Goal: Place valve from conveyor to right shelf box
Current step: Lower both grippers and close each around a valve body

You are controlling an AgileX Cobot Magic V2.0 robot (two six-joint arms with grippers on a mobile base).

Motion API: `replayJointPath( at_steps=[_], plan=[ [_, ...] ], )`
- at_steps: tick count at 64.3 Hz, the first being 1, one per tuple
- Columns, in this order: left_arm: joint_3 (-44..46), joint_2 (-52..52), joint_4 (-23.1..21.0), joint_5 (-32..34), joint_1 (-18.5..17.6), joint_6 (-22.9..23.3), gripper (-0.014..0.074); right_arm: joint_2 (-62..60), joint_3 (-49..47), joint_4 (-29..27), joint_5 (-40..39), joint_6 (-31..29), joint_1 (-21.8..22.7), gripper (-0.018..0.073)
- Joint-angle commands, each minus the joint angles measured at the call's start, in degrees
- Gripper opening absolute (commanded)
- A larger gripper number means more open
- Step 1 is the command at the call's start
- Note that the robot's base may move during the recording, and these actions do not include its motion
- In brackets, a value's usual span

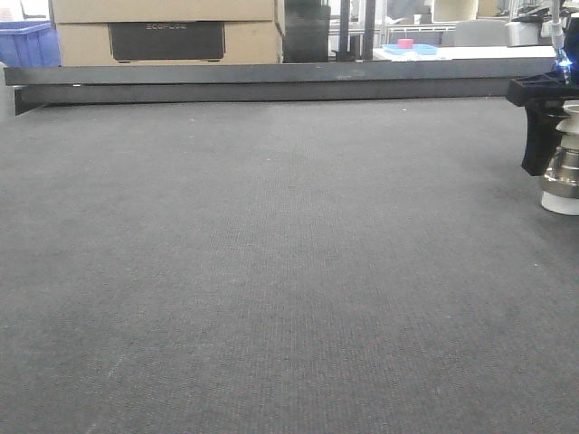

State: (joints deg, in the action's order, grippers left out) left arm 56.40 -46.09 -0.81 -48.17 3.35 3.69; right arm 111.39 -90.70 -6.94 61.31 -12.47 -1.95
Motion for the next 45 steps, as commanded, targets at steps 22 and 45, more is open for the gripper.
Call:
replayJointPath(
  at_steps=[22, 45],
  plan=[
    [18.42, -19.07, -0.42, -18.75, 5.49, -7.05, 0.0598, -14.94, 6.70, -2.12, -5.10, -0.55, 0.08, -0.0153],
    [31.13, -39.87, -1.52, -21.79, 12.46, -18.71, 0.0598, -27.45, 19.83, -2.88, -13.82, -0.55, -0.03, -0.0153]
  ],
)
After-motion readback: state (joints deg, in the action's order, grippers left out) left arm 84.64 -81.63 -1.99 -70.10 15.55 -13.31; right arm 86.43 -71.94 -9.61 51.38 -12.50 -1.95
